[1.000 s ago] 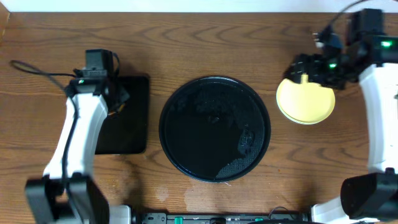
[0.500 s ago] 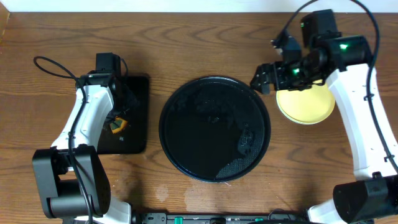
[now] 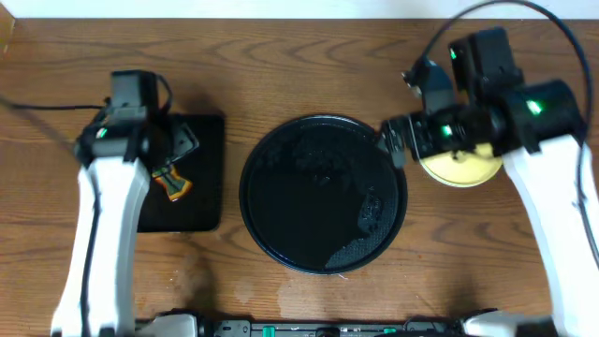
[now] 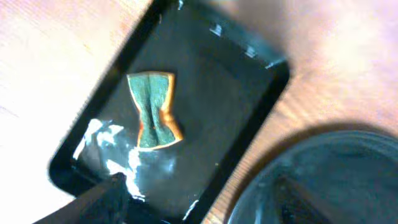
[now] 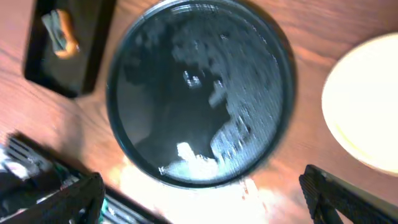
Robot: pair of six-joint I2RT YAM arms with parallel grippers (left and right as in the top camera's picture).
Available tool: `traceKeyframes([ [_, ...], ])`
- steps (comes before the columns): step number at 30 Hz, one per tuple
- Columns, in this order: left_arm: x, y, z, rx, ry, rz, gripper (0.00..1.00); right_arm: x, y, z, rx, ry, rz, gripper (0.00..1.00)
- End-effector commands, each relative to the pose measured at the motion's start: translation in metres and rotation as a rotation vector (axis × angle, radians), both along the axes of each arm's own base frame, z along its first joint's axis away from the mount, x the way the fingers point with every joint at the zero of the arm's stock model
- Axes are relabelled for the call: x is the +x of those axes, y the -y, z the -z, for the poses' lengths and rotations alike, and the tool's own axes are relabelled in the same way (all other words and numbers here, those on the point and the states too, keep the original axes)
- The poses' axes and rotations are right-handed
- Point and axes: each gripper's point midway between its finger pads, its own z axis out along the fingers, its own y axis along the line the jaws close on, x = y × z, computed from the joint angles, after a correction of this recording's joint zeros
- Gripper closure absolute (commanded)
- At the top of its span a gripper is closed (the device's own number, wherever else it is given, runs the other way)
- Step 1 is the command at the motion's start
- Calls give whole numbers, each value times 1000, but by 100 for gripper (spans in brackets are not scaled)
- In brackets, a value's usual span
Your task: Clean dirty plates on tray and stack at the side
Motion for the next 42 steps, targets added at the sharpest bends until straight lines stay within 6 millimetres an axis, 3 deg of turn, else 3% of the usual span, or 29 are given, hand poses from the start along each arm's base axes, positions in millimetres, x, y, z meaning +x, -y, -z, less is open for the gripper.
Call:
traceKeyframes([
  [1, -7, -1, -30, 10, 87, 0, 21, -27, 22, -14, -127, 68, 30, 1],
  [5, -14, 0, -49, 14, 150, 1, 20, -58, 24, -17, -113, 60, 37, 1],
  [16, -15, 0, -51, 15, 158, 1, 18, -93, 32, -12, -118, -52, 61, 1],
  [29, -15, 0, -51, 15, 158, 1, 17, -93, 39, -10, -160, -46, 50, 1],
  [37, -15, 0, -51, 15, 158, 1, 17, -62, 42, -5, -177, 164, 39, 1],
  [42, -15, 0, -51, 15, 158, 1, 17, -43, 59, 25, -107, 346, 122, 1],
])
